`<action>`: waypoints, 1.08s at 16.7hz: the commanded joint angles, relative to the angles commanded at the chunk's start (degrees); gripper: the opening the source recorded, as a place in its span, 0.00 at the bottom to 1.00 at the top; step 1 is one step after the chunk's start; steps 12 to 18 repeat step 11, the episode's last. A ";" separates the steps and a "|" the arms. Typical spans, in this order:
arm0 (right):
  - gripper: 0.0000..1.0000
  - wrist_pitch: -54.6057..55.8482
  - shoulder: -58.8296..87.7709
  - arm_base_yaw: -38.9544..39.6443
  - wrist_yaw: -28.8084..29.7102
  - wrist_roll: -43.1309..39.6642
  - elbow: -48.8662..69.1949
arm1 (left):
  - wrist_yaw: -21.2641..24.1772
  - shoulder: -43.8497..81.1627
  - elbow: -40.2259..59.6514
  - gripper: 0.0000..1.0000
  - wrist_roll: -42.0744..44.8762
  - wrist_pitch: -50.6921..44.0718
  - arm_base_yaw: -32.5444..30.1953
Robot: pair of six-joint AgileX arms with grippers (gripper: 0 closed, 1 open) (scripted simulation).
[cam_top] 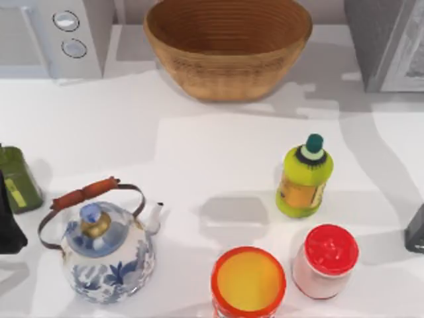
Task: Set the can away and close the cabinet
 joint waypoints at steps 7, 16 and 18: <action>1.00 1.57 5.61 -2.45 -3.15 0.02 3.94 | 0.00 0.00 0.00 1.00 0.00 0.00 0.00; 1.00 2.65 8.66 -4.74 -4.61 0.04 6.07 | 0.00 0.00 0.00 1.00 0.00 0.00 0.00; 1.00 2.65 8.66 -4.74 -4.61 0.04 6.07 | 0.00 0.00 0.00 1.00 0.00 0.00 0.00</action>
